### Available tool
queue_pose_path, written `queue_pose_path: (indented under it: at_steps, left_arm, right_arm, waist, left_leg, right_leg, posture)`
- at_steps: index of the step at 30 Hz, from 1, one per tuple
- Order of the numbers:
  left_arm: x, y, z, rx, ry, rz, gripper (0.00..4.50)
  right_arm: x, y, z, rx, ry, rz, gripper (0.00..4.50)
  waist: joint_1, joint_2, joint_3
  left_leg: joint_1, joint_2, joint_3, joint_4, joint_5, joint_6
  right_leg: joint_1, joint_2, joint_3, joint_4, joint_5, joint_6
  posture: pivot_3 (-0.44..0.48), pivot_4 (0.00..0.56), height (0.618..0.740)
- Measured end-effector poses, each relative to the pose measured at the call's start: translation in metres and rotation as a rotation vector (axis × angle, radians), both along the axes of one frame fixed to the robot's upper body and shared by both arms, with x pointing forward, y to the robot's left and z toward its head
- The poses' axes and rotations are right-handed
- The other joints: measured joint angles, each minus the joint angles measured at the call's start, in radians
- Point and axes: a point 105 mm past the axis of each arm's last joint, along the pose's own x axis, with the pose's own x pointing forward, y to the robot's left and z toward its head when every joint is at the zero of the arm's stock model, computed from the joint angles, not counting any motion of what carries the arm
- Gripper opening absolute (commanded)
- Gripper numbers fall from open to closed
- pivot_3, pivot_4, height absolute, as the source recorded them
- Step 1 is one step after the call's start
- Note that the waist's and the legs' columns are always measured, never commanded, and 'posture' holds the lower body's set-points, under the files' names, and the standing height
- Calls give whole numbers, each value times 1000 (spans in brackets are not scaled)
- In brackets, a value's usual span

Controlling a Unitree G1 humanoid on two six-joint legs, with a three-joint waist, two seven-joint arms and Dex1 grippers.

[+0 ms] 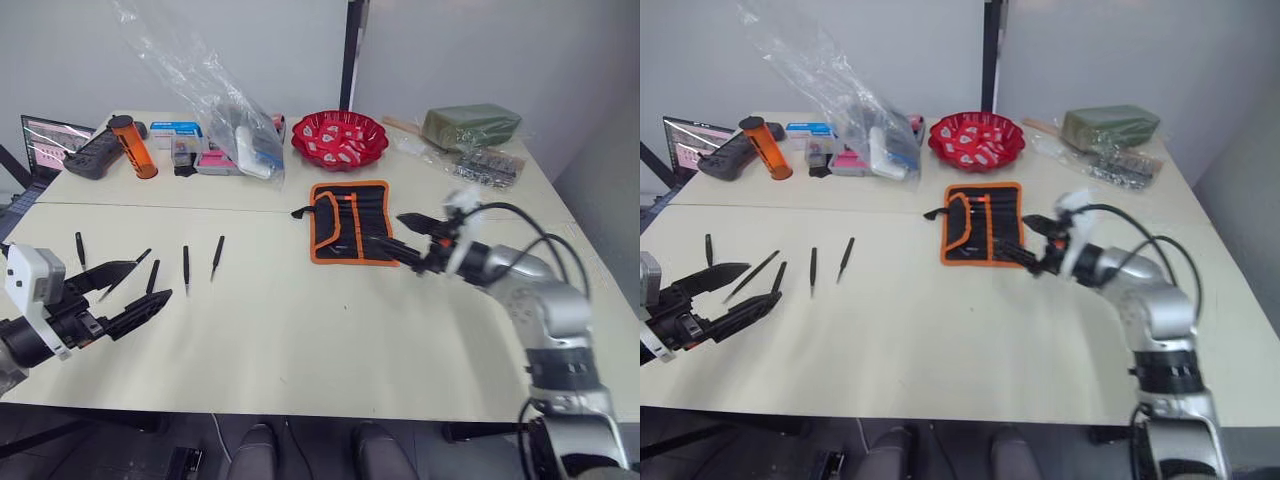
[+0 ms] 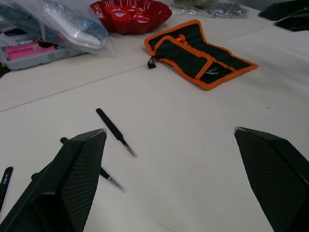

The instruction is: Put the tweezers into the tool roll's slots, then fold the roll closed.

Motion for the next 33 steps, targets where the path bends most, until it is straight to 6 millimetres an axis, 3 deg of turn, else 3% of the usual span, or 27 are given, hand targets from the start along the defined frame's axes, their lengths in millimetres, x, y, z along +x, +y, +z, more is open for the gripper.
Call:
queue_pose_path:
  at_steps: [4, 8, 12, 15, 18, 24, 29, 33]
  left_arm:
    - [-5, -12, -12, -11, 31, 1, 4500]
    - [-6, -14, -13, -7, 34, 3, 4500]
    - [-6, -16, -13, 0, 29, 3, 4500]
    - [-6, -18, -14, -1, 33, 1, 4500]
    - [-4, -20, -14, 9, 34, -10, 4500]
    - [-1, -23, -9, 27, 9, -27, 4500]
    - [-1, -23, -8, 38, 14, -40, 4500]
    - [1, -22, -7, 35, 7, -43, 4500]
  right_arm:
    - [17, 35, -23, 2, 102, -2, 4461]
    - [28, 62, -21, 86, 184, -30, 4461]
    - [24, 84, -27, 148, 260, -16, 4461]
    - [26, 87, -38, 159, 304, -55, 4461]
    - [31, 87, -44, 179, 334, -105, 3683]
    - [37, 88, -37, 222, 308, -139, 1640]
    - [40, 76, -15, 265, 245, -140, 1640]
    - [44, 69, -19, 258, 252, -172, 1640]
  waist:
    - [-5, 0, 0]
    - [-6, 0, 0]
    - [0, 0, 0]
    - [-2, 0, 0]
    - [-5, 0, 0]
    - [-7, 0, 0]
    - [-6, 0, 0]
    - [-7, 0, 0]
  left_leg:
    - [0, 0, -1, 0, 0, 0]
    - [0, 1, -1, 0, 0, 0]
    - [-1, 0, -1, -1, 0, 0]
    - [0, 0, -1, 0, 0, 0]
    - [0, 1, -1, -1, 0, 0]
    - [-1, 1, -1, -1, 0, 0]
    - [-1, 1, -1, -1, 0, 0]
    - [-1, 1, -1, -1, 0, 0]
  right_leg:
    - [-1, 1, 0, 1, 1, -1]
    - [-1, 1, 0, 1, 1, -1]
    - [0, 1, -1, 0, 1, -1]
    - [-1, 1, -1, 1, 1, -1]
    - [-1, 1, -1, 1, 1, -1]
    - [-1, 1, -1, 1, 1, -1]
    - [-1, 1, -1, 0, 1, -1]
    - [-1, 1, -1, 0, 0, -1]
  posture:
    - [0, 150, 729]
    - [0, 150, 729]
    - [0, 150, 729]
    - [0, 150, 729]
    - [0, 150, 729]
    - [0, 150, 729]
    - [0, 150, 729]
    - [0, 150, 729]
